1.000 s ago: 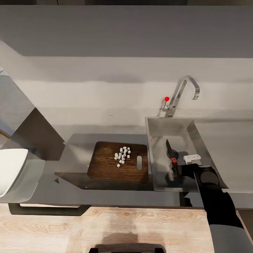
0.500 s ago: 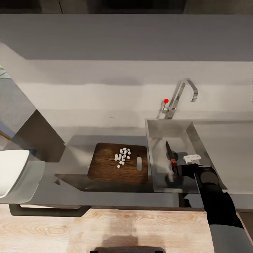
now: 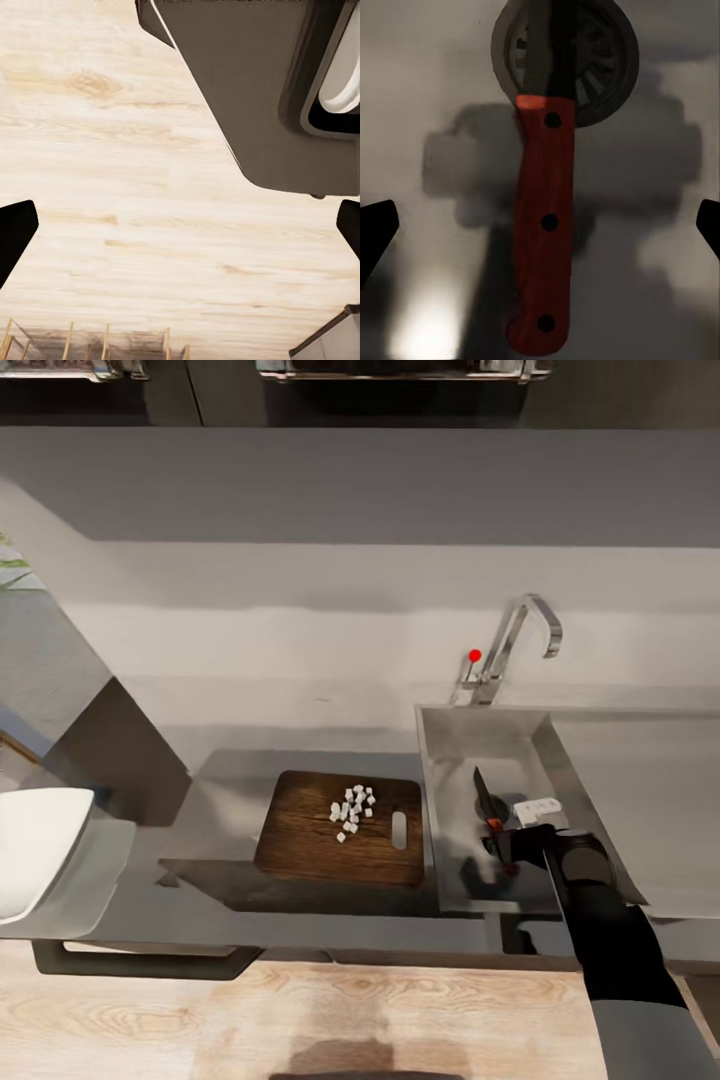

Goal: In the kitchen, take the Vidalia onion out of the sink, dice it on the chopping board with the paring knife, put the diced onion into the bowl on the countertop, then place both the paring knife and the chopping board into the sink.

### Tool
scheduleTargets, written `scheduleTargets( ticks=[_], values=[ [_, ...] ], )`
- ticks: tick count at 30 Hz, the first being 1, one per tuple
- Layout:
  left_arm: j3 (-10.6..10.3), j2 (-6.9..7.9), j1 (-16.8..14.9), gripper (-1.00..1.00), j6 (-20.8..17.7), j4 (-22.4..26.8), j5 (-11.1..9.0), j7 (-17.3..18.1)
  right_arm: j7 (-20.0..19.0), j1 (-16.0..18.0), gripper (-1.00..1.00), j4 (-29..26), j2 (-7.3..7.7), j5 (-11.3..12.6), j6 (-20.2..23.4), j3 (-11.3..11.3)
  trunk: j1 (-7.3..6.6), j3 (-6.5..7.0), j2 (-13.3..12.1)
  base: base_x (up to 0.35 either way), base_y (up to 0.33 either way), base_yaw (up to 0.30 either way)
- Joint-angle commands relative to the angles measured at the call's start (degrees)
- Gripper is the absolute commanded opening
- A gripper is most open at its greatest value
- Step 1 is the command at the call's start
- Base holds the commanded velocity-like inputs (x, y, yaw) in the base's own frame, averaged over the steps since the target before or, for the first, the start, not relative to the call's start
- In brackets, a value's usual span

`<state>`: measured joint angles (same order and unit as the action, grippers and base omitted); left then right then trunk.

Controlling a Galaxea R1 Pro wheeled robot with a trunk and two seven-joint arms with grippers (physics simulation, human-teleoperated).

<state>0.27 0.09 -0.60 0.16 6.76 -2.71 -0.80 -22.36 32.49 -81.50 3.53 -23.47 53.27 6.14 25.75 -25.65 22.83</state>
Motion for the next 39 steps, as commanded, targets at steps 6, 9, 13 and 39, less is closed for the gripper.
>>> scheduleTargets(
  ticks=[6,9,13,39],
  values=[
    [0.0,0.0,0.0,1.0,0.0,0.0,-0.3,-0.1,-0.6,0.0,1.0,0.0,0.0,-0.6,0.1,-0.5,0.03,0.33,0.1,0.0,0.0,0.046],
    [0.2,-0.66,0.0,1.0,0.7,0.7,-0.6,0.4,-1.2,0.5,1.0,-0.7,0.65,0.0,0.1,-0.7,0.03,0.4,0.1,0.0,0.0,0.001],
    [0.2,-1.13,0.0,1.0,1.6,1.5,-0.7,0.4,-1.1,0.5,1.0,-2.0,1.84,0.1,0.1,-0.8,0.03,0.4,0.1,0.0,0.0,0.0],
    [1.8,-1.93,0.0,1.0,7.7,5.0,-0.7,0.2,-1.0,0.4,1.0,-3.8,-0.97,0.5,-3.2,-2.0,0.03,2.32,0.1,0.0,0.0,0.0]
  ],
)
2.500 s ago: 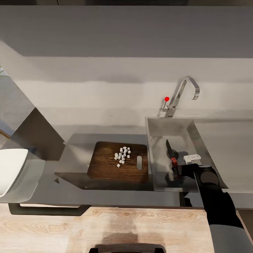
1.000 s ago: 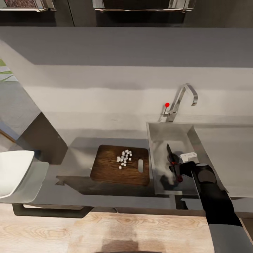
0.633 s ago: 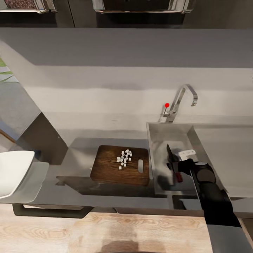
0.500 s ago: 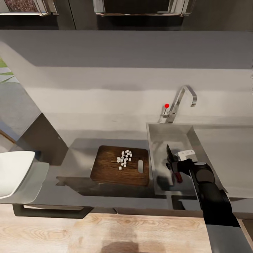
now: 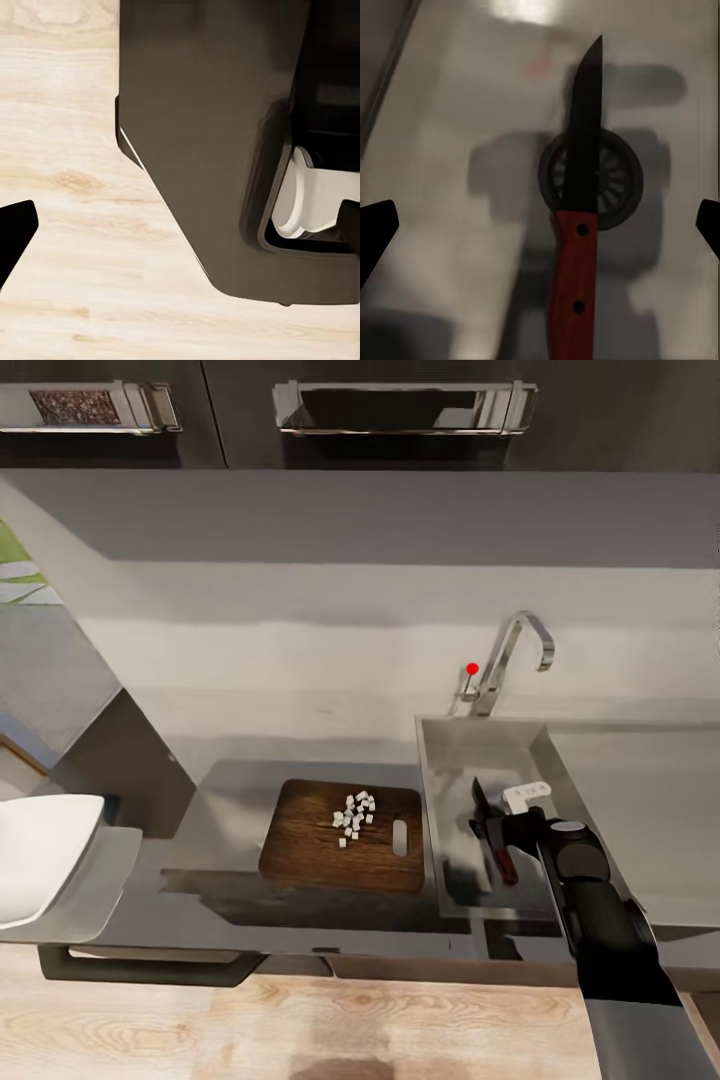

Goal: In the kitchen, take the Vidalia onion out of the sink, dice it on the chopping board with the paring knife, put the diced onion into the bowl on the countertop, then place both the paring knife and the chopping board into the sink.

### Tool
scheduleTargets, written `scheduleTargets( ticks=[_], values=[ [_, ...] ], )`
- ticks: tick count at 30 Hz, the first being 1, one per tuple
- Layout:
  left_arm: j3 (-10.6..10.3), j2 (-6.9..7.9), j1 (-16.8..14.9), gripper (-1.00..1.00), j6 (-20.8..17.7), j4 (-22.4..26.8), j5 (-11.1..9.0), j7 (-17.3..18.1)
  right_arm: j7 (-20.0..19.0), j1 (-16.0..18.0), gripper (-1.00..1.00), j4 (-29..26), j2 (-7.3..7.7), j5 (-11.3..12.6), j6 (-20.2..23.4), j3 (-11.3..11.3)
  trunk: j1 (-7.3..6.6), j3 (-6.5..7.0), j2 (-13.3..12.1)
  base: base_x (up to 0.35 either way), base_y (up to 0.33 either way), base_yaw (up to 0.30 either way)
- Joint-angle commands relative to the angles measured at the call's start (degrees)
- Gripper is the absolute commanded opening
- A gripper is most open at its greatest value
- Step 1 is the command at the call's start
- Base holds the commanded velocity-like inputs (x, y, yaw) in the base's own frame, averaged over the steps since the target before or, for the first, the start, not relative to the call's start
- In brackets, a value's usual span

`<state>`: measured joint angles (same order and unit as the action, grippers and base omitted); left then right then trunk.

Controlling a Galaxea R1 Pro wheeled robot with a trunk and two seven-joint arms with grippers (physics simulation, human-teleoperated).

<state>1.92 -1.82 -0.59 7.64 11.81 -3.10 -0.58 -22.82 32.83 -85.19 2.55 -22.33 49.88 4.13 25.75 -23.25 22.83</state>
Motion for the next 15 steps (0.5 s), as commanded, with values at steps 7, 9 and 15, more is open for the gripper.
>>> scheduleTargets(
  ticks=[7,9,15],
  values=[
    [0.2,0.02,0.0,1.0,0.3,0.0,-0.3,0.0,-0.6,0.0,1.0,0.0,0.0,-0.6,-3.4,0.0,0.03,0.58,0.1,0.0,0.0,0.0],
    [0.2,0.04,0.0,1.0,0.3,0.0,-0.3,0.0,-0.6,0.0,1.0,0.0,0.0,-0.6,-5.2,0.1,0.03,0.77,0.1,0.0,0.0,0.0],
    [0.2,0.04,0.0,1.0,0.3,0.0,-0.3,0.0,-0.6,0.0,1.0,0.0,0.0,-0.6,-7.8,0.2,0.03,1.33,0.1,0.0,0.0,0.0]
  ],
)
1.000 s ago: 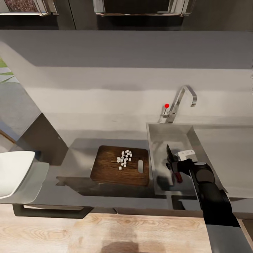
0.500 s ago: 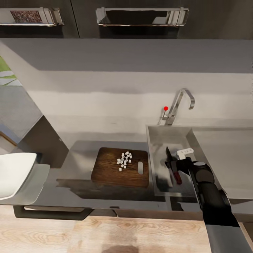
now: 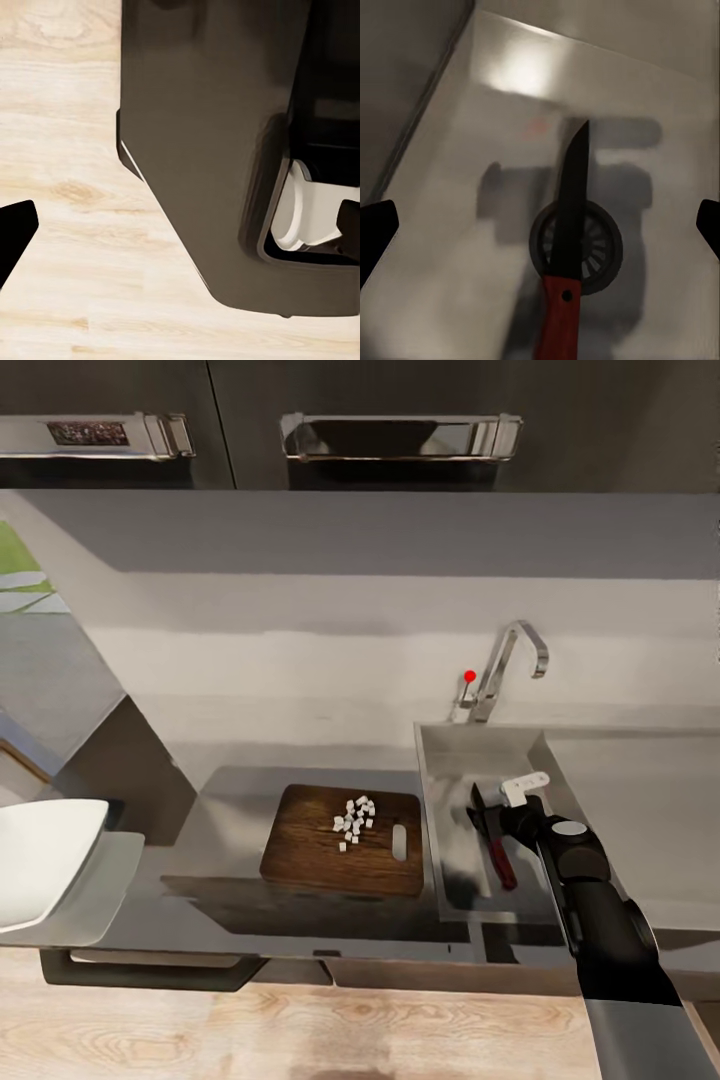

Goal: In the kitchen, take the Vidalia onion out of the sink, dice it on the chopping board with the paring knife, put the diced onion into the bowl on the countertop, then place both the paring knife and the chopping board into the sink.

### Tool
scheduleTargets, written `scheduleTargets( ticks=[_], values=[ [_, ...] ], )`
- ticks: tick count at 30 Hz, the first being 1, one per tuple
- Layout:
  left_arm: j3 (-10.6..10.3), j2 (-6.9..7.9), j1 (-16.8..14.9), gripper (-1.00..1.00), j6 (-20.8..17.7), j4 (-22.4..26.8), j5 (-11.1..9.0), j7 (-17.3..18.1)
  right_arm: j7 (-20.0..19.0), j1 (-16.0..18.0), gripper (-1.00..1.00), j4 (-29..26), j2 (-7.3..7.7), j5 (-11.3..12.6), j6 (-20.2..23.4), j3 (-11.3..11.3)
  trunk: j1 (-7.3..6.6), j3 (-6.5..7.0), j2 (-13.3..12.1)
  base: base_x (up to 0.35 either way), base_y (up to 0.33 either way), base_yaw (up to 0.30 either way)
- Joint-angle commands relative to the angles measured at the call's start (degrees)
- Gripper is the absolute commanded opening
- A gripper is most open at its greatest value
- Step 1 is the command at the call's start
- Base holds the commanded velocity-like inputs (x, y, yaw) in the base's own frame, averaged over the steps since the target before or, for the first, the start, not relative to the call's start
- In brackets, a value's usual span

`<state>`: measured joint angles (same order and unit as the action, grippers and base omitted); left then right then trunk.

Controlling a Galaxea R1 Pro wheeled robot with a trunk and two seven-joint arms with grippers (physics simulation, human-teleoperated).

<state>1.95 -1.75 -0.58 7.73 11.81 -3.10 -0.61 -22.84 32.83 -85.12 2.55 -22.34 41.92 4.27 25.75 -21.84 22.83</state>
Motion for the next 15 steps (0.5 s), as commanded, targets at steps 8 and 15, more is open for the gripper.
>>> scheduleTargets(
  ticks=[8,15],
  values=[
    [0.2,-0.07,0.0,1.0,0.2,0.0,-0.3,0.0,-0.5,0.0,1.0,0.0,0.0,-0.6,0.0,0.1,0.03,0.62,0.1,0.0,0.0,0.0],
    [0.2,-0.01,0.0,1.0,0.2,0.0,-0.3,0.0,-0.5,0.0,1.0,0.0,0.0,-0.6,-0.1,1.3,0.03,1.21,0.1,0.0,0.0,0.0]
  ],
)
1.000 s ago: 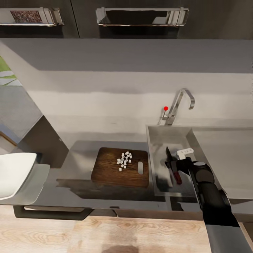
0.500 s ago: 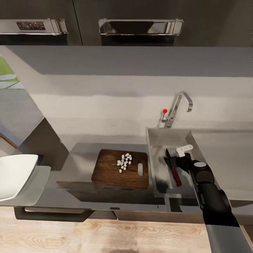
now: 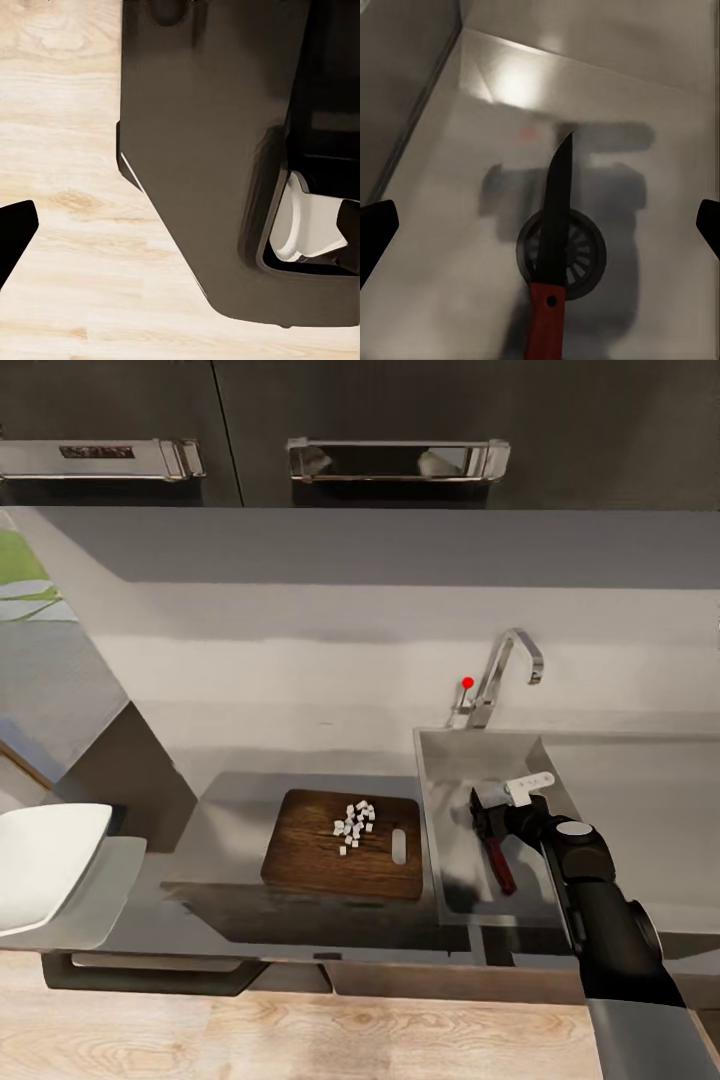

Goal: In the kitchen, take the Vidalia onion out of the sink, dice it on the chopping board with the paring knife, put the diced onion into the bowl on the countertop, then place both the paring knife and the chopping board into the sink.

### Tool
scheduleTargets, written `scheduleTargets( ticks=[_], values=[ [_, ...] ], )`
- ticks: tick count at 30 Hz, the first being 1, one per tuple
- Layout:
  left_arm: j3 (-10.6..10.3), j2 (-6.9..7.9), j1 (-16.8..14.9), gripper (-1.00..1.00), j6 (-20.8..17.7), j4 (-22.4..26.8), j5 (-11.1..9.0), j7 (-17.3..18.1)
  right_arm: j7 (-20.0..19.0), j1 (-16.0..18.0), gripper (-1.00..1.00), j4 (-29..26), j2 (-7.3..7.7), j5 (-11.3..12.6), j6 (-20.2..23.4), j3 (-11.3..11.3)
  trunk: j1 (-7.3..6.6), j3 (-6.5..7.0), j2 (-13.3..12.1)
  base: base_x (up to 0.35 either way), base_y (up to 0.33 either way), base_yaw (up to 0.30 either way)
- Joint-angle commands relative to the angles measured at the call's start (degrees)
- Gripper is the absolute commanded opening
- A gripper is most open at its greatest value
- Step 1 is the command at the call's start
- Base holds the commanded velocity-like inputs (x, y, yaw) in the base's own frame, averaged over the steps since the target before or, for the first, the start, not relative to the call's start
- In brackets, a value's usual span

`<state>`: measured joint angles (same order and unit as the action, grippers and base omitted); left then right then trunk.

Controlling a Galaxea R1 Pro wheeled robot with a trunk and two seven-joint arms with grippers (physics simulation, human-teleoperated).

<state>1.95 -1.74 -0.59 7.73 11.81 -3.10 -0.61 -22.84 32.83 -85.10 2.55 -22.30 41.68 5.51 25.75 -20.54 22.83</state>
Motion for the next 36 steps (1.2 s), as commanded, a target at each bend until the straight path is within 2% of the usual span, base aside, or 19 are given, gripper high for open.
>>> scheduleTargets(
  ticks=[1,7,15,26,36],
  values=[
    [0.2,-0.04,0.0,1.0,0.2,0.0,-0.3,0.0,-0.5,0.0,1.0,-0.1,0.0,-0.6,0.2,0.2,0.03,-0.04,0.1,0.0,0.0,0.0],
    [0.2,-0.05,0.0,1.0,0.2,0.0,-0.3,0.0,-0.5,0.0,1.0,-0.1,0.0,-0.6,0.2,0.4,0.03,0.03,0.1,0.0,0.055,0.0],
    [0.2,-0.06,0.0,1.0,0.2,0.0,-0.3,0.0,-0.5,0.0,1.0,-0.1,0.0,-0.6,0.2,0.4,0.03,0.03,0.1,0.0,0.247,-0.013],
    [0.2,-0.02,0.0,1.0,0.2,0.0,-0.3,0.0,-0.5,0.0,1.0,-0.1,0.0,-0.6,0.2,0.4,0.03,0.03,0.1,0.0,0.1,-0.233],
    [0.2,-0.04,0.0,1.0,0.2,0.0,-0.3,0.0,-0.5,0.0,1.0,-0.1,0.0,-0.6,0.2,0.4,0.03,0.03,0.1,0.0,0.104,-0.041]
  ],
)
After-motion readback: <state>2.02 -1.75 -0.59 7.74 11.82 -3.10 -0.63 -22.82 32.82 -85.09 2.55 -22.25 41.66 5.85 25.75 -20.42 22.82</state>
